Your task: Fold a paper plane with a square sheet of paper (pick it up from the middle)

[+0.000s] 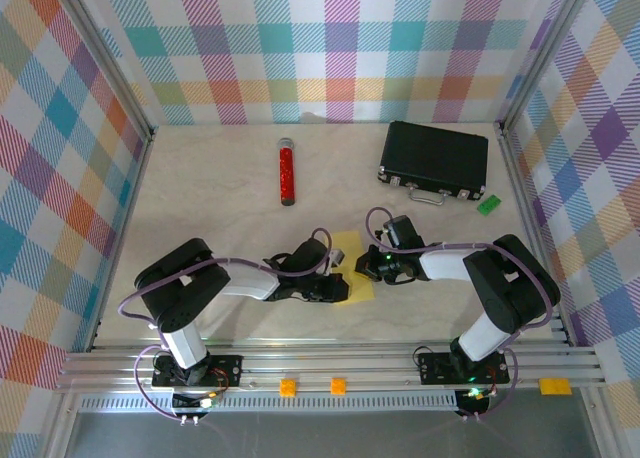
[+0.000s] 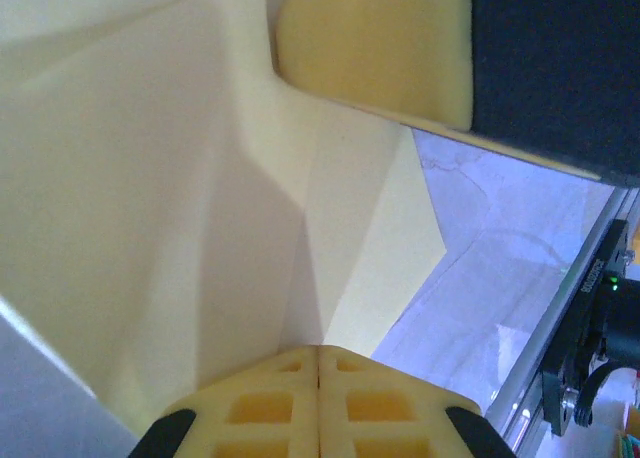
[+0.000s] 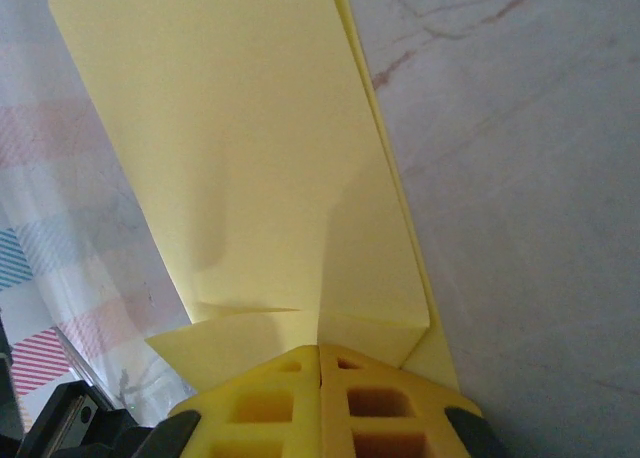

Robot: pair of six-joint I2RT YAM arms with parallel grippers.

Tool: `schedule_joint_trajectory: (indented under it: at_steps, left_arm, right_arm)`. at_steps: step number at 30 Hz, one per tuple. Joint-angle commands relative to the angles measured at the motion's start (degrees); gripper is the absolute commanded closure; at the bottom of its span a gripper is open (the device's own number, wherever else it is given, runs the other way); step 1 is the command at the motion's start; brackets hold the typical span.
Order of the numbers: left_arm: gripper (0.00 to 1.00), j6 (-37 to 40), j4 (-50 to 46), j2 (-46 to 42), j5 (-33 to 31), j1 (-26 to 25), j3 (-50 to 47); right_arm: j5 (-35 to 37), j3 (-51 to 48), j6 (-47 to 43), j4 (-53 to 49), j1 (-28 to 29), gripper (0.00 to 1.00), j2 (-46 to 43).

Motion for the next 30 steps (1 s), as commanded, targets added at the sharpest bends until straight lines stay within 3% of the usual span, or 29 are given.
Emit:
schedule_joint_trajectory:
  at_steps: [1,7,12,20,30]
  left_arm:
    - [0.93,0.3,-7.1,-1.1,1.8,0.3,-2.5]
    - [0.93,2.4,-11.7,-3.9,1.0,0.3,-4.0]
    - [0.94,2.9,-12.0,-5.4,2.4,0.3,-5.1]
    - [0.93,2.1,-8.4,-14.7,0.6,0.4,-2.7]
    - [0.96,4.9,-10.8,-0.7,-7.5,1.0,8.0]
  right_arm:
    - [6.7,-1.6,-1.5,-9.8,0.0,1.00,2.1]
    - [6.8,-1.6,-1.5,-10.1,0.0,1.00,1.7]
    - [6.7,-1.9,-1.4,-9.8,0.0,1.00,1.9]
    - [6.1,-2.7,-1.0,-8.7,0.1,1.00,1.2]
    - [5.7,-3.0,-0.4,-7.8,0.0,1.00,0.4]
